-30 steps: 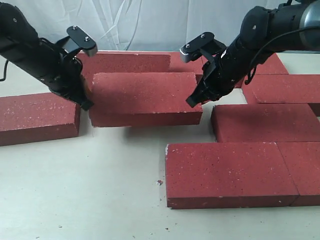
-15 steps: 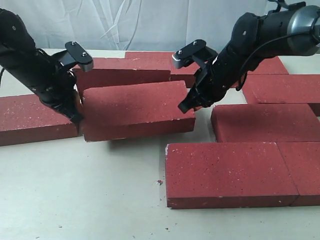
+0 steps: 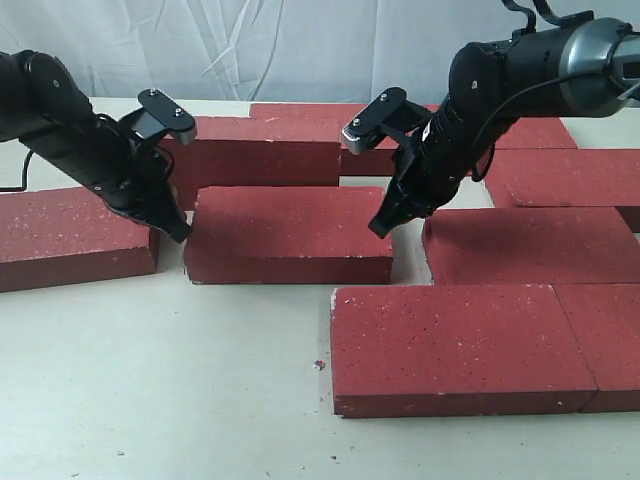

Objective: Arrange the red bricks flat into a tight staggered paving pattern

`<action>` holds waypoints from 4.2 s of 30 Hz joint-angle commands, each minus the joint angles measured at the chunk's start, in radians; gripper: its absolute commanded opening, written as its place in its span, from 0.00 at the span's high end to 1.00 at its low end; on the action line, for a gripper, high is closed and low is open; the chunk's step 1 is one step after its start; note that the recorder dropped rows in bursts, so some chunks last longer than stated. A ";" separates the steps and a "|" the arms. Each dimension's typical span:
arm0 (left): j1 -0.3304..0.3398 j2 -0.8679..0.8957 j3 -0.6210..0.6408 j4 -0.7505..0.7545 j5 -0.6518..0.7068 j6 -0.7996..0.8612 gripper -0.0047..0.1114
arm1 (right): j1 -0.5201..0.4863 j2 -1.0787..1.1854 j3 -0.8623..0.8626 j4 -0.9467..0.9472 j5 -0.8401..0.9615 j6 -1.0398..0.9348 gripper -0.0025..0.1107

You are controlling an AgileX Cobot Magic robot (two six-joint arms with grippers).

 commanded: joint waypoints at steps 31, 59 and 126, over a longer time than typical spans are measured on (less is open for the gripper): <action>0.274 -0.139 0.088 -0.209 -0.344 -0.002 0.96 | -0.097 0.287 -0.519 0.285 0.073 0.071 0.99; 0.274 -0.139 0.095 -0.206 -0.377 -0.002 0.96 | 0.082 0.362 -0.648 0.327 0.058 0.052 0.99; 0.062 0.076 0.035 -0.340 0.140 0.150 0.96 | -0.011 -0.004 0.078 0.543 0.037 -0.654 0.99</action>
